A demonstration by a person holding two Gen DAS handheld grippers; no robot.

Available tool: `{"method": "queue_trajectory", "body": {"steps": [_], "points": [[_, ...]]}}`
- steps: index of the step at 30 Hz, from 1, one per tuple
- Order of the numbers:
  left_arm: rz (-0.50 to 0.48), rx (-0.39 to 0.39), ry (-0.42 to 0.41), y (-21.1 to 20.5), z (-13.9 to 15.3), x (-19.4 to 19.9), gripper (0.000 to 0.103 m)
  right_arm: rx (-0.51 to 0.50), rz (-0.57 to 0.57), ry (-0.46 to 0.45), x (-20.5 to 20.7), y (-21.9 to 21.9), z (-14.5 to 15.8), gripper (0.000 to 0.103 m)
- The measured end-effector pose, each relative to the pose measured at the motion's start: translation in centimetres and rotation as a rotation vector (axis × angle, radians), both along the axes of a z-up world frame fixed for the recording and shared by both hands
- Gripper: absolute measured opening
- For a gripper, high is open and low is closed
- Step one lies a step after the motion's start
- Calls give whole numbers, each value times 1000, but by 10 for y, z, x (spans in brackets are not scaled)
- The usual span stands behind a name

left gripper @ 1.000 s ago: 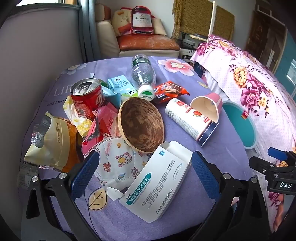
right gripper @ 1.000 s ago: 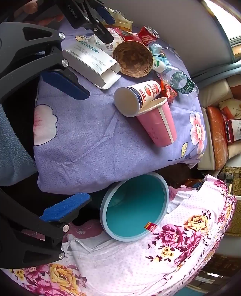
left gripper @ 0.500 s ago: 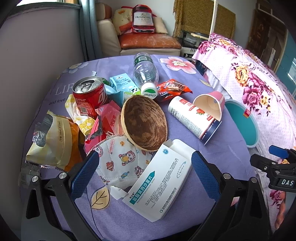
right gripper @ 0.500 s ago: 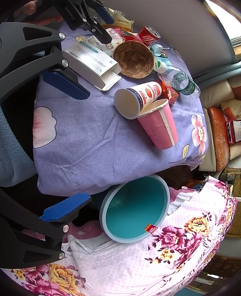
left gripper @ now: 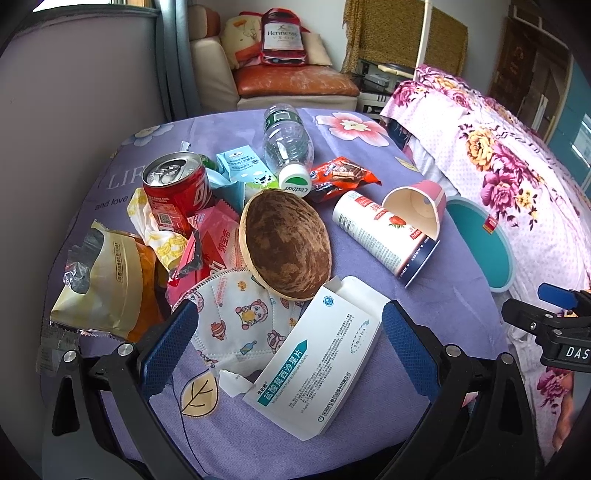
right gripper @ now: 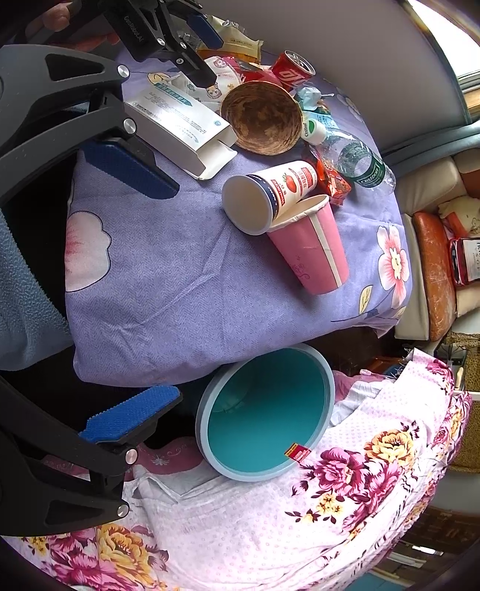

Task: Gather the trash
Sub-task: 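Move both grippers toward the white medicine box and pink paper cup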

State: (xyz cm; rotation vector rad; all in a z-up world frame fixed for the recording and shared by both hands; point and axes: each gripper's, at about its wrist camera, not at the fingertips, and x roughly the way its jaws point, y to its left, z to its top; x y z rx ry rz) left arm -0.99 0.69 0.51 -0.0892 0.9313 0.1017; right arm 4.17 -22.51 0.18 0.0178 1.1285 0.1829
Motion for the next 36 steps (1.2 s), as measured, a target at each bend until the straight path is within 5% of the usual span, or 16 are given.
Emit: {"method": "queue_trajectory", "body": {"steps": [36], "points": [[-51,-7,17,-4,2,-1,99,2,-28,17,0,-8,-4,97]]}}
